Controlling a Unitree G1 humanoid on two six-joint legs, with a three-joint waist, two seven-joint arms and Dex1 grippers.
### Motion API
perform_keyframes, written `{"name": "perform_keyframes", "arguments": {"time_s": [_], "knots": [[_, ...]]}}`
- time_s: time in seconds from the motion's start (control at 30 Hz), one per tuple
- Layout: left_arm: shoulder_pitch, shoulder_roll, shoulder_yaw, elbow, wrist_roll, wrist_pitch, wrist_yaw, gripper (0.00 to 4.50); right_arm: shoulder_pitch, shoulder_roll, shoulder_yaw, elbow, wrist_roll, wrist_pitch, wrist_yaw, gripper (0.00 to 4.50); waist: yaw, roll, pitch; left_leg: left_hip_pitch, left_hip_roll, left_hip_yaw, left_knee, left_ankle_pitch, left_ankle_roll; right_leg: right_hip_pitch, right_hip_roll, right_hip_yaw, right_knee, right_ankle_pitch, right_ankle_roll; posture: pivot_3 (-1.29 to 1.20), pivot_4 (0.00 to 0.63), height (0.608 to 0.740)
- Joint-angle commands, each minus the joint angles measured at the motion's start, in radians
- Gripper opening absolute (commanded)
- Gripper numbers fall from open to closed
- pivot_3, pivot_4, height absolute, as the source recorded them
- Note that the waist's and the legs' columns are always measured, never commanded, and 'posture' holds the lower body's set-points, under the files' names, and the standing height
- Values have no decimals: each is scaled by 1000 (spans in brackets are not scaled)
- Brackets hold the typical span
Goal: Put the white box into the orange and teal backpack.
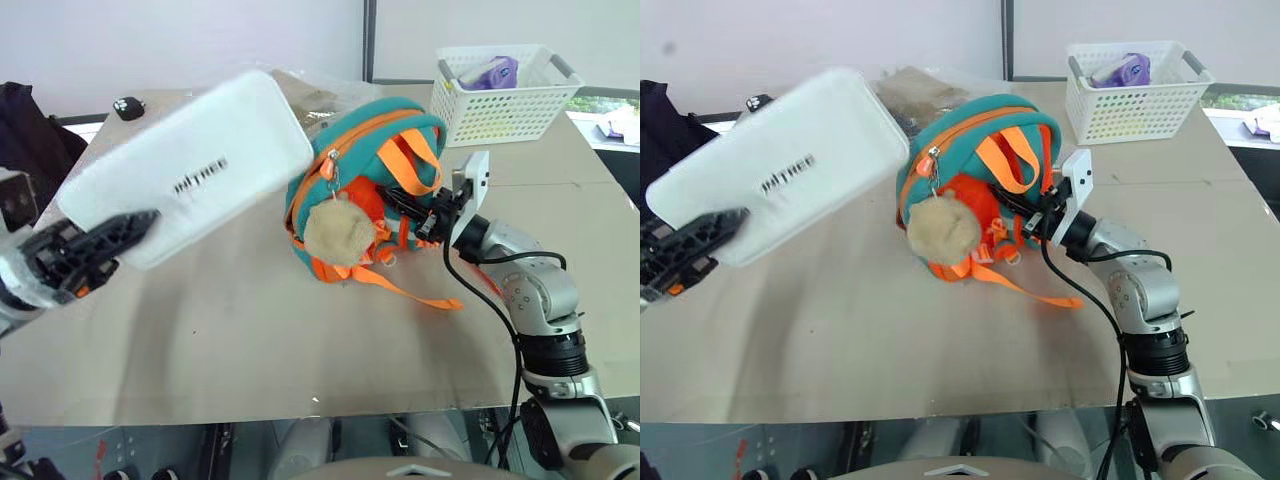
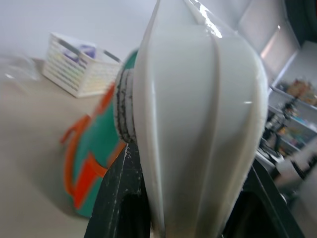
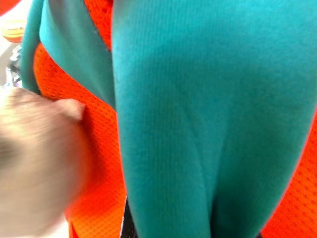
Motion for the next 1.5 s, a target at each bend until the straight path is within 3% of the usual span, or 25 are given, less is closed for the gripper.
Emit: {"name": "perform_keyframes", "arguments": {"time_s": [0.03,0.3,0.53,0.8,1.0,1.3,1.5], "knots": [[-2,-14,-33,-8,97,-135,1,964,-33,15,-25,-16,14,-24,-20,20,2,0,0,0,0,0,0,0,0,0,0,0,0,0,0,0,150,740],[-60,-65,-140,22,226,-317,43,964,-47,38,-27,-14,28,-11,-29,20,1,-2,-1,0,0,0,0,0,0,0,0,0,0,0,0,0,150,740],[-101,-60,-73,49,164,-315,83,964,-35,44,-25,-15,24,-15,-32,20,0,-1,-1,0,0,0,0,0,0,0,0,0,1,0,0,0,150,740],[-53,-61,-78,48,201,-350,73,964,-36,51,-18,-7,22,-16,-24,20,-2,-1,-1,0,0,0,0,0,0,0,0,0,0,0,0,0,150,740],[-98,-72,-88,81,239,-414,120,964,-30,56,-11,-15,23,-8,-25,20,-2,-1,-1,0,0,0,0,0,0,0,0,0,0,0,0,0,150,740],[-93,-13,-293,34,498,-632,50,964,-27,68,-2,-27,26,-1,-31,20,0,-1,-1,0,0,0,0,0,0,0,0,-1,0,0,0,0,150,740],[-287,24,-444,101,596,-599,120,964,-28,78,3,-23,24,-6,-33,20,3,-1,-1,0,-1,0,0,0,0,0,0,-1,0,0,0,0,150,740]]}}
